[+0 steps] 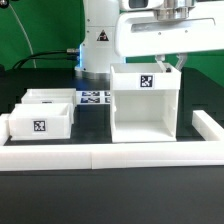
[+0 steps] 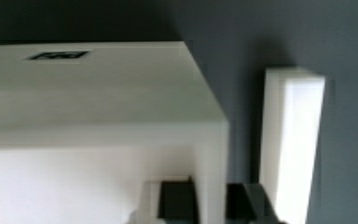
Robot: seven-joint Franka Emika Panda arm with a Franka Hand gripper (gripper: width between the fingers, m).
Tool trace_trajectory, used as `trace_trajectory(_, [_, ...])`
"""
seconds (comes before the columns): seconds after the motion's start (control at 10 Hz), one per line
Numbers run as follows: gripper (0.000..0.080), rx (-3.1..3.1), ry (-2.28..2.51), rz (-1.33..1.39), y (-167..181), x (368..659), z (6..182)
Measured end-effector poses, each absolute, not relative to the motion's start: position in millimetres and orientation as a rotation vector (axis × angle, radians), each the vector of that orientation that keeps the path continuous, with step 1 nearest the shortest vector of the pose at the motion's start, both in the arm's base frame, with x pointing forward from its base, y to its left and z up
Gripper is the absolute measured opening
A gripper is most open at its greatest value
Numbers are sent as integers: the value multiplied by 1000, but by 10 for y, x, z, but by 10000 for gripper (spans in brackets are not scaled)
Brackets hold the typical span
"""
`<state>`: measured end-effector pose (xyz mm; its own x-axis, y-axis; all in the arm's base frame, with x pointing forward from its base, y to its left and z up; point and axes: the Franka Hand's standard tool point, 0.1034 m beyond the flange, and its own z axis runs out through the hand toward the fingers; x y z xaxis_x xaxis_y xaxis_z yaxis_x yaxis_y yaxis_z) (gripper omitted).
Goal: Assemble drawer
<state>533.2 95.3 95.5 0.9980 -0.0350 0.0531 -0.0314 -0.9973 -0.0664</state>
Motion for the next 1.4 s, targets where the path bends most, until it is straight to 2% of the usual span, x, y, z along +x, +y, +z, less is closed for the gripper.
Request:
trace_trajectory(0.4, [38, -3062, 51, -165, 926, 5866, 967])
trace_trajectory(1.4, [38, -3062, 51, -164, 926, 5875, 969])
